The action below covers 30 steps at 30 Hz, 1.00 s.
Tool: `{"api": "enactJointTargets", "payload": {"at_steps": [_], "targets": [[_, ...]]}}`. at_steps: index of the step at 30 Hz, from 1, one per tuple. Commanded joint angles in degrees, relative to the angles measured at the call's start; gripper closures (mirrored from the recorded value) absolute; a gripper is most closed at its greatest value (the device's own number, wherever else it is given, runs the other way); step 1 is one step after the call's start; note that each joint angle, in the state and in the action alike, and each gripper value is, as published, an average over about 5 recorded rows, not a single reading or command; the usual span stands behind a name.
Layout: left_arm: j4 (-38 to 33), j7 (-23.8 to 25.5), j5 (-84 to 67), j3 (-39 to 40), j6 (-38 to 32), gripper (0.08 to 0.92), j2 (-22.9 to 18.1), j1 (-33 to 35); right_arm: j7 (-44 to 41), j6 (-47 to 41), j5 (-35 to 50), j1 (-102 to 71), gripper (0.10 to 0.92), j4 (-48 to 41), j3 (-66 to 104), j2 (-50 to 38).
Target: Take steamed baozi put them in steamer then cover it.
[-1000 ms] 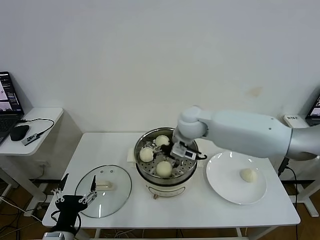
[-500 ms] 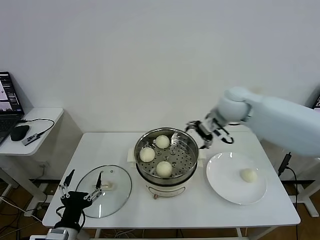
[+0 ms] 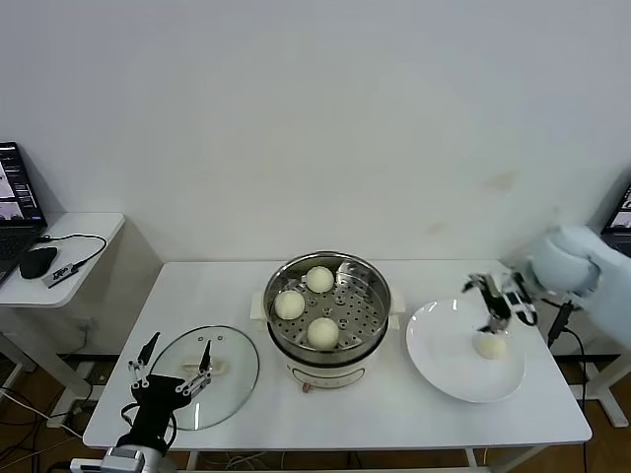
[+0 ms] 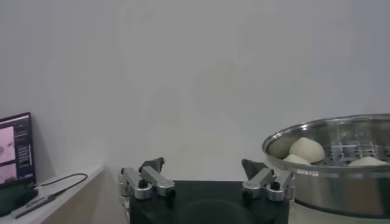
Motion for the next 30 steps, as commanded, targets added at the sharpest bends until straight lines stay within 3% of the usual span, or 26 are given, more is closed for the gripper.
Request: {"api": "enactJointTargets", "payload": {"at_steps": [1, 21, 30], "targets": [[-0.2, 0.0, 0.3, 0.5, -0.1, 0.177, 0.0, 0.4, -0.2, -1.6, -6.5, -25.1, 0.203, -6.9, 20.3, -3.8], [0.1, 0.1, 1.0, -0.7, 0.2, 0.177, -0.8, 1.2, 1.6, 3.7, -11.4, -17.4, 0.203, -27.5, 16.0, 15.4], [0.8, 0.1, 0.9, -1.4, 0.1, 0.177, -1.0, 1.1, 1.8, 3.2, -12.5, -14.4, 0.219, -30.6, 14.1, 19.1]]}}
